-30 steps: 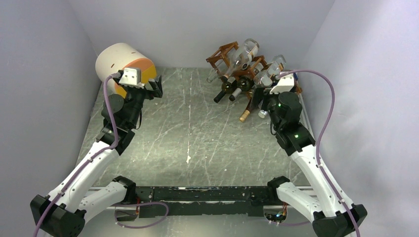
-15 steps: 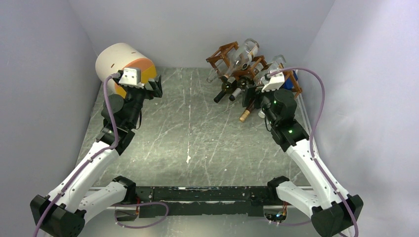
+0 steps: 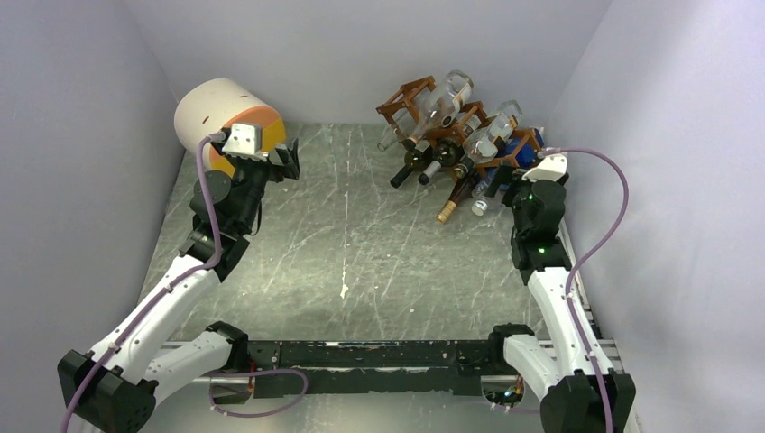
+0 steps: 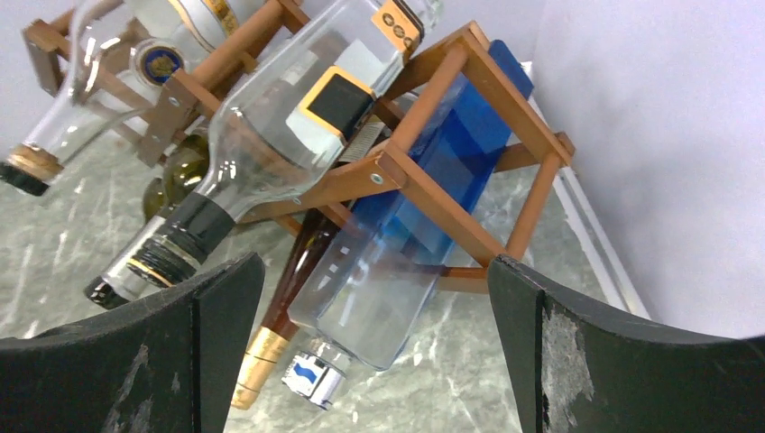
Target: Take the wine bottle off the wine rack
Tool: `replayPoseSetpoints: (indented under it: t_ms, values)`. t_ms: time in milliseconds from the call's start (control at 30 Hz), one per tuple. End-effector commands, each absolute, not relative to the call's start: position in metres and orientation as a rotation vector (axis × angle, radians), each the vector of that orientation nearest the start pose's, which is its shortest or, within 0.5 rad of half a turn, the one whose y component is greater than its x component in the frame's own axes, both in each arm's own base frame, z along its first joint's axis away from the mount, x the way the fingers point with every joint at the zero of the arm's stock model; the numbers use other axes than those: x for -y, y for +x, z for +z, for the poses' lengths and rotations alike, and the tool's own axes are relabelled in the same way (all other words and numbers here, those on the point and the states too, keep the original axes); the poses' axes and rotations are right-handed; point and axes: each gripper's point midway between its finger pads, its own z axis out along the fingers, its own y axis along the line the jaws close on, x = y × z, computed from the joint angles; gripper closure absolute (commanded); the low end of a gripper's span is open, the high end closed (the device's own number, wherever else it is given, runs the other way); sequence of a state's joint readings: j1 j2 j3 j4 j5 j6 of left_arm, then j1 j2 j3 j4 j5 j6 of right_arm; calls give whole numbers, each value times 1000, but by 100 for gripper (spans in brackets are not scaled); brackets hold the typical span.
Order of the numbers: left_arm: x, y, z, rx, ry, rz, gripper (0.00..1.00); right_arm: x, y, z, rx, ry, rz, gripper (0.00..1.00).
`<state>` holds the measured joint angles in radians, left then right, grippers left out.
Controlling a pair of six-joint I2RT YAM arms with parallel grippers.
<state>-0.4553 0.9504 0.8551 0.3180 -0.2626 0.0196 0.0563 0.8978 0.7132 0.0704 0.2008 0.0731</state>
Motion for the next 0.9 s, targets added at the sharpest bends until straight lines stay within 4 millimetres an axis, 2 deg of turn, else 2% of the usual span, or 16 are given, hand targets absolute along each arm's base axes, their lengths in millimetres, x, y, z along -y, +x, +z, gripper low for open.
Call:
replayPoseSetpoints:
  t_ms: [0,133,500,700,867]
  values:
    - [120,346,381,-1331,94,-189,7,-2,352,294,-1566,136,85,0]
    - [119,345,383,-1327,94,-190,7,-17,355,298,-1560,62,148,0]
    - [120,347,381,-1332,96,-187,7,-28,353,300,-1558,1,187,0]
    - [120,347,380,-1333,95,-185,7,-62,354,293,-1575,-166,288,0]
    - [120,347,379,-1336,95,-184,7,-56,355,288,-1591,-139,248,0]
